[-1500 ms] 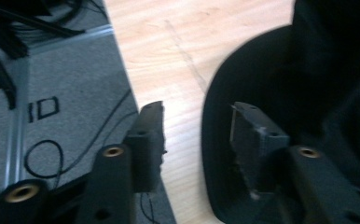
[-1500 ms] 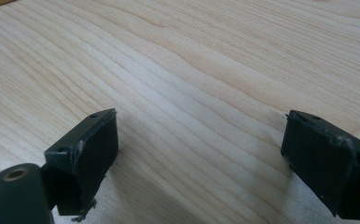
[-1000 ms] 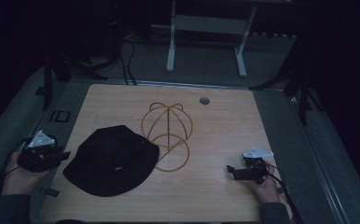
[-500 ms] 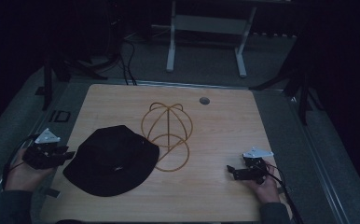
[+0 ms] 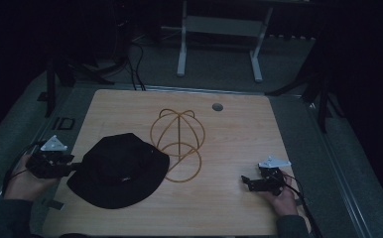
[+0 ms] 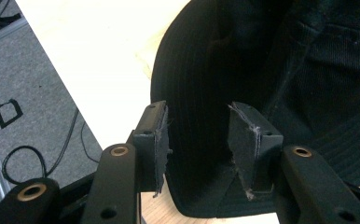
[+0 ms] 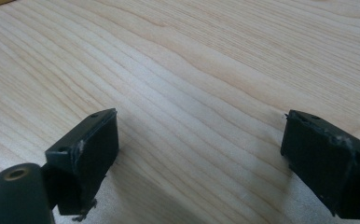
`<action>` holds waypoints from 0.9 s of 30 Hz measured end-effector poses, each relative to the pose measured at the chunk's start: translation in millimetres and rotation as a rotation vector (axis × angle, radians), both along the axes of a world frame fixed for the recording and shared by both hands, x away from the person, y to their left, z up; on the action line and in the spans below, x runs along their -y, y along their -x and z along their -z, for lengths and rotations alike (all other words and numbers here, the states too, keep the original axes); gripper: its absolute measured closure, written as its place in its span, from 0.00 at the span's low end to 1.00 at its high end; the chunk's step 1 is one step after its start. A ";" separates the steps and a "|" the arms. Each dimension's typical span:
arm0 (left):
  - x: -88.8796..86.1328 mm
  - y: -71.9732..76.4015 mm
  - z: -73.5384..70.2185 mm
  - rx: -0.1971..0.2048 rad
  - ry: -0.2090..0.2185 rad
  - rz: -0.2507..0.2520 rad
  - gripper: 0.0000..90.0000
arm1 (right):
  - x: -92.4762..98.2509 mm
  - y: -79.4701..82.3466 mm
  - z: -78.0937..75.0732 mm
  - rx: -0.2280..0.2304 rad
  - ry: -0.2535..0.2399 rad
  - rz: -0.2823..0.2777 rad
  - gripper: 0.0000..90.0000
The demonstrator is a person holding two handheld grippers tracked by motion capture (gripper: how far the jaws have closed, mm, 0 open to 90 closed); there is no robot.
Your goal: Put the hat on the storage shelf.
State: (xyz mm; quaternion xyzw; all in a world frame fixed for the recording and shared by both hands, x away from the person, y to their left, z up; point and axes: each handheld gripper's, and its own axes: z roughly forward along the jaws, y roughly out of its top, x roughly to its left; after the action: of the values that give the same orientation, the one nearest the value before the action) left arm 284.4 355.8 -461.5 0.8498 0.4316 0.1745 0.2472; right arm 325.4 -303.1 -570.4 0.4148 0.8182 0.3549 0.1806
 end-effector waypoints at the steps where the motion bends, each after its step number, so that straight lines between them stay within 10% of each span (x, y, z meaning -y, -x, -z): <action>1: -0.4 0.6 -0.3 -0.002 -0.001 0.000 0.64 | 0.0 0.0 0.0 0.000 0.000 0.000 0.12; 27: 12.8 -1.2 -10.0 -0.082 -0.070 0.131 0.64 | 0.0 0.0 0.0 0.000 0.000 0.000 0.12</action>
State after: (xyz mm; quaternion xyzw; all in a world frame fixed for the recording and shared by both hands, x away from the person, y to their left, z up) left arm 285.6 343.0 -451.5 0.8907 0.3785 0.1380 0.2104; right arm 325.4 -303.1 -570.4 0.4147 0.8182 0.3549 0.1806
